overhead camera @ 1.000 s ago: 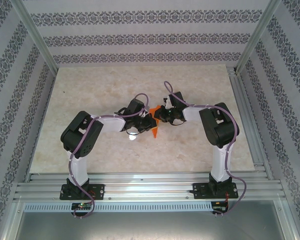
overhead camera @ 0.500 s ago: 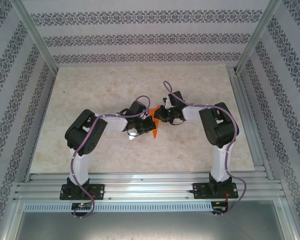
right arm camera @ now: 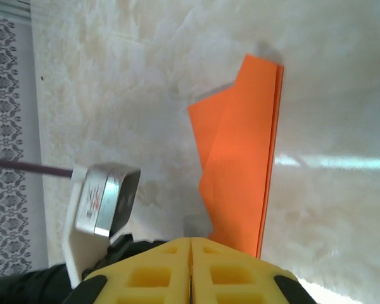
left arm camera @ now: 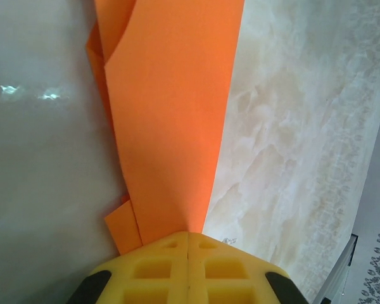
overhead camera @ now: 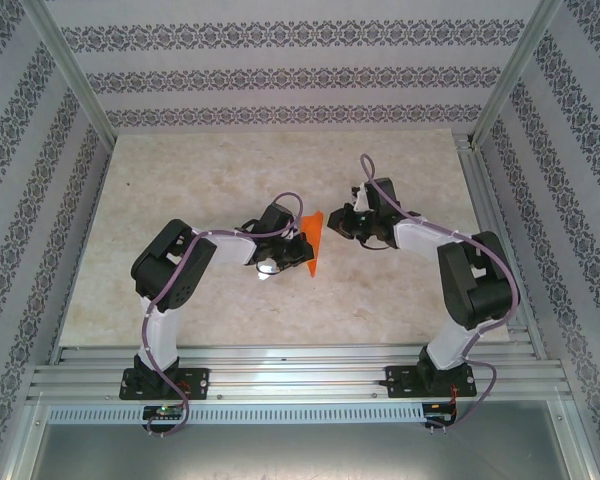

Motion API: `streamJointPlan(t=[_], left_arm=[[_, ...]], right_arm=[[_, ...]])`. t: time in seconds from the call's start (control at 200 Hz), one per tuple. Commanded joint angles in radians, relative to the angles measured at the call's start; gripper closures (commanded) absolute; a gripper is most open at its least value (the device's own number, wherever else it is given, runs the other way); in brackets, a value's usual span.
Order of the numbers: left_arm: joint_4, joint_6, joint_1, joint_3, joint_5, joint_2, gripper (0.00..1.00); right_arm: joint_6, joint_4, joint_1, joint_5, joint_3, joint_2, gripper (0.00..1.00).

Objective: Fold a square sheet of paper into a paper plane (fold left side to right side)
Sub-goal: Fold the wing for the fifth time at the center of the table.

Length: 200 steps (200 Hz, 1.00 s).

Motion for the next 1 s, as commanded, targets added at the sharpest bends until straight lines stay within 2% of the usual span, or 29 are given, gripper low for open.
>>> streamJointPlan(t=[0.0,0.125,0.3,0.754,0.994], left_arm=[[-0.067,0.001,-0.032,-0.041,-0.047,0.043,1.0],[-0.075,0.0,-0.038,-0.048,-0.055,0.036,1.0],[-0.072,-0.009,-0.038,-0.059,-0.062,0.02,1.0],[-0.08,-0.027,-0.038,-0.04,-0.046,0.025,1.0],[-0.075,-0.014,-0.037,-0.025,-0.021,-0.044,0.98]], right_arm=[[0.091,0.099,0.042,-0.014,-0.134,-0.029,0.94],[0.13,0.173,0.09,0.007,-0.182,-0.002,0.95],[0.172,0.257,0.103,-0.016,-0.16,0.081,0.95],[0.192,0.305,0.162,0.01,-0.253,0.036,0.95],[0.104,0.186,0.071,0.023,-0.271,-0.085,0.93]])
